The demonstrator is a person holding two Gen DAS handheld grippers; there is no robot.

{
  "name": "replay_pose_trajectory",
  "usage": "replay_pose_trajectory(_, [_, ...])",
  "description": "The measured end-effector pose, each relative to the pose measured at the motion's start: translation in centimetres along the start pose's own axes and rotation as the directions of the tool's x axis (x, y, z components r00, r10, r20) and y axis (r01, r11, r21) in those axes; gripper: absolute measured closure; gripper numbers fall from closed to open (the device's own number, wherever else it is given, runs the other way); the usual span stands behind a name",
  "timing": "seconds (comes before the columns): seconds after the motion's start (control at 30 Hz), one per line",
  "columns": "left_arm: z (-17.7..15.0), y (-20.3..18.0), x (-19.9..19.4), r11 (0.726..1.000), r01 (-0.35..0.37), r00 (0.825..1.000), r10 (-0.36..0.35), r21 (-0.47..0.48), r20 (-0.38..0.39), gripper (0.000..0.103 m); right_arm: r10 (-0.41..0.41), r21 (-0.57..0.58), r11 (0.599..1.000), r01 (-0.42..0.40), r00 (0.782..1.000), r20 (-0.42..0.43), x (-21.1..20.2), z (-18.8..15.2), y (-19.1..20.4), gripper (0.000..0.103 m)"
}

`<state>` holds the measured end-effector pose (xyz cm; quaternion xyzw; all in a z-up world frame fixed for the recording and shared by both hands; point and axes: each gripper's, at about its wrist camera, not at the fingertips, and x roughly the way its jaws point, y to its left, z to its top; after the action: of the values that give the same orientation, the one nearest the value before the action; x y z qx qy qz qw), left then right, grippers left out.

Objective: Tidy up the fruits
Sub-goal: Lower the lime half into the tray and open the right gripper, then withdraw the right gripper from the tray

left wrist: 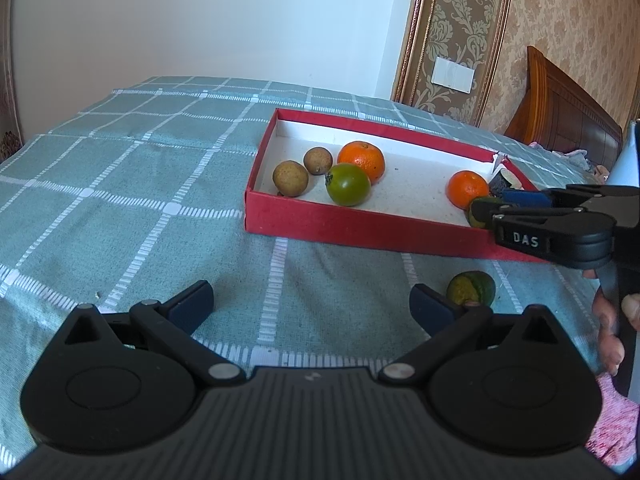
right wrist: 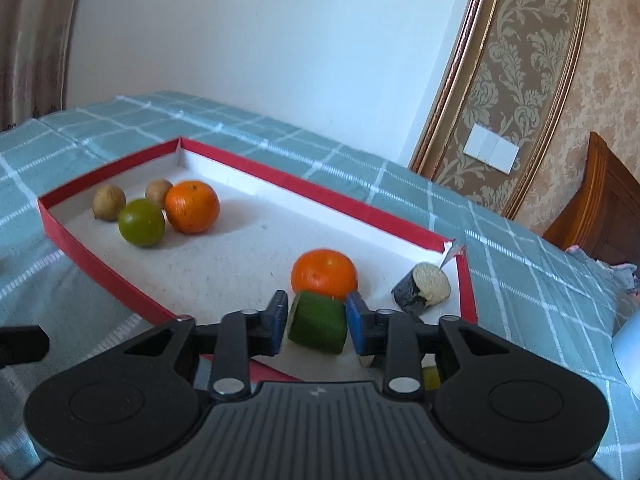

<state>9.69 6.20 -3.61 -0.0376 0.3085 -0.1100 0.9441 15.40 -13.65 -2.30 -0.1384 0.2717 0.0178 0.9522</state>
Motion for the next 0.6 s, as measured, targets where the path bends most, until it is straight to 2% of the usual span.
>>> replay_pose_trajectory(0.03, [0.0, 0.0, 0.0, 1.000, 0.001, 1.000, -0.001, -0.002, 0.001, 0.000, 0.004, 0.011, 1.000, -0.004, 1.000, 0.000, -0.2, 0.0, -0.3, 0.058])
replay_pose_trajectory(0.07, [0.0, 0.1, 0.0, 1.000, 0.003, 1.000, -0.003, -0.003, 0.001, 0.000, 0.018, 0.022, 1.000, -0.018, 1.000, 0.007, -0.5, 0.0, -0.7, 0.044])
replay_pose_trajectory(0.1, [0.0, 0.1, 0.0, 1.000, 0.003, 1.000, -0.003, -0.004, 0.002, 0.000, 0.033, 0.041, 0.999, -0.034, 0.999, 0.019, -0.9, 0.0, -1.0, 0.035])
replay_pose_trajectory(0.13, [0.0, 0.1, 0.0, 1.000, 0.003, 1.000, -0.003, -0.004, 0.002, 0.000, 0.033, 0.063, 0.997, -0.035, 0.999, 0.037, -1.5, -0.2, -1.4, 0.022])
replay_pose_trajectory(0.17, [0.0, 0.1, 0.0, 1.000, 0.003, 1.000, -0.003, -0.004, 0.002, 0.000, 0.023, 0.074, 0.997, -0.027, 0.998, 0.055, -2.1, -0.4, -1.6, 0.018])
replay_pose_trajectory(0.27, [0.0, 0.1, 0.0, 1.000, 0.000, 1.000, 0.000, 0.001, 0.000, 0.000, 0.000, 0.072, 0.997, -0.008, 0.995, 0.100, -4.2, -1.1, -2.0, 0.018])
replay_pose_trajectory(0.4, [-0.1, -0.1, -0.1, 1.000, -0.008, 1.000, 0.008, 0.007, 0.007, 0.000, -0.019, 0.138, 0.990, 0.000, 0.991, 0.135, -6.7, -2.9, -3.6, 0.018])
replay_pose_trajectory(0.47, [-0.3, -0.5, -0.7, 1.000, -0.009, 0.999, 0.009, -0.004, 0.035, 0.000, -0.052, 0.190, 0.981, 0.028, 0.991, 0.125, -7.1, -4.1, -4.8, 0.013])
replay_pose_trajectory(0.6, [-0.6, -2.2, -1.3, 0.999, 0.037, 0.997, -0.038, 0.012, 0.065, 0.000, -0.078, 0.285, 0.957, 0.056, 0.995, 0.064, -6.8, -5.0, -7.1, 0.012])
